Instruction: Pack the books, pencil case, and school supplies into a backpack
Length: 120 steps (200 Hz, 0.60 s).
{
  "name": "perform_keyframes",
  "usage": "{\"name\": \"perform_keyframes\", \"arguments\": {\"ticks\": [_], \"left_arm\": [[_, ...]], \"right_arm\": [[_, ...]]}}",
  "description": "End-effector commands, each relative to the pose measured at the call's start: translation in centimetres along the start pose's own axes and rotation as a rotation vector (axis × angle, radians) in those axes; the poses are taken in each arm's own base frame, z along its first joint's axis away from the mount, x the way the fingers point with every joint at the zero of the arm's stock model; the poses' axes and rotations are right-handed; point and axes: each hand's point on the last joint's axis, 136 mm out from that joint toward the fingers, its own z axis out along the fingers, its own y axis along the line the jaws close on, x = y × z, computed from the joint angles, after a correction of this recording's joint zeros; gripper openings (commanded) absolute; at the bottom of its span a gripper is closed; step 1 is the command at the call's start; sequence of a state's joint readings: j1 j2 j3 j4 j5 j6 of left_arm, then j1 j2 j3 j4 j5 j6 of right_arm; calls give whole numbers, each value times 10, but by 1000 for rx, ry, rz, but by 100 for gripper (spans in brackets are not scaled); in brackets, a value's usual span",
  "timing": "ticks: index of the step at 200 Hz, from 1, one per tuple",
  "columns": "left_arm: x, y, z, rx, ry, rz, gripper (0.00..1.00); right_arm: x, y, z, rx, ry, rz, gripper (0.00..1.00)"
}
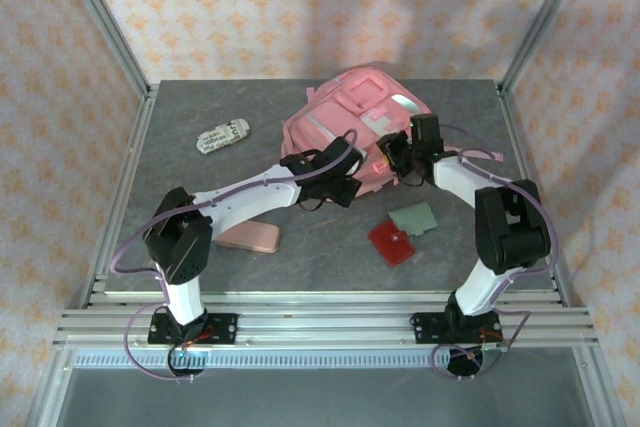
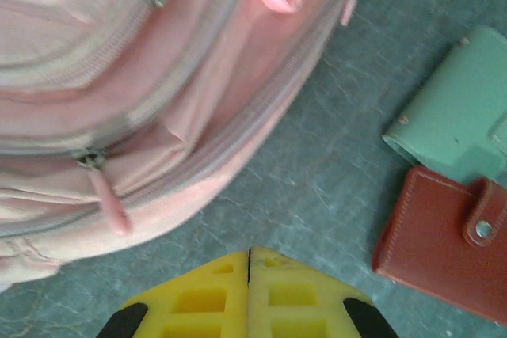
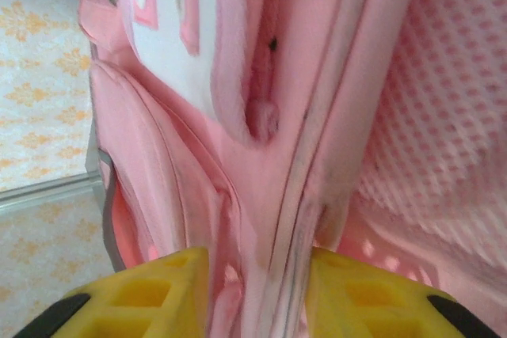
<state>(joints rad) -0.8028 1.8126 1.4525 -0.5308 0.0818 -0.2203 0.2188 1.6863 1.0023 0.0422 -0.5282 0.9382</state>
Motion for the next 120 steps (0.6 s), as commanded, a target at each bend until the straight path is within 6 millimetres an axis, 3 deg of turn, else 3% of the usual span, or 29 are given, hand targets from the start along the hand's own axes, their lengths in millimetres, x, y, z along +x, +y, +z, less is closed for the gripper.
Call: {"name": "perform_keyframes", "arguments": {"ticks": [1, 20, 33, 66, 120], "left_arm": [[-8, 23, -2, -113, -28, -57, 12], [-17, 33, -14, -128, -100, -104, 32], [-18, 40, -19, -134, -117, -128, 38], [-6, 54, -4, -187, -54, -161, 54], [-8, 58, 20, -249, -19, -174, 61]], "right_arm": [[19, 15, -16, -66, 15, -25, 36], [29, 15, -23, -80, 22, -35, 38], [33, 14, -24, -80, 27, -40, 38], [38, 11, -16, -74, 46, -38, 38], [44, 12, -10, -77, 54, -35, 38]]}}
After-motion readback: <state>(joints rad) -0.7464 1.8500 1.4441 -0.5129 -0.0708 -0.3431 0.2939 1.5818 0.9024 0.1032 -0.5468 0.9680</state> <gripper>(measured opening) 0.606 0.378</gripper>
